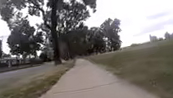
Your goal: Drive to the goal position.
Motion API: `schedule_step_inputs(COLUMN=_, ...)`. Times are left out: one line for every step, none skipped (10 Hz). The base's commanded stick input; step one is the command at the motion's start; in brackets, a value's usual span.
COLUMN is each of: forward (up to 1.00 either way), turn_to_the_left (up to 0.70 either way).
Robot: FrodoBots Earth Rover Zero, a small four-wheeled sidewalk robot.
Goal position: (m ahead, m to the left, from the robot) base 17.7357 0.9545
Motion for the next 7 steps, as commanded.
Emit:
schedule_step_inputs(forward=1.0, turn_to_the_left=0.0)
schedule_step_inputs(forward=1.0, turn_to_the_left=0.0)
schedule_step_inputs(forward=1.0, turn_to_the_left=0.0)
schedule_step_inputs(forward=1.0, turn_to_the_left=0.0)
schedule_step_inputs(forward=1.0, turn_to_the_left=0.0)
schedule_step_inputs(forward=1.0, turn_to_the_left=0.0)
schedule_step_inputs(forward=1.0, turn_to_the_left=0.0)
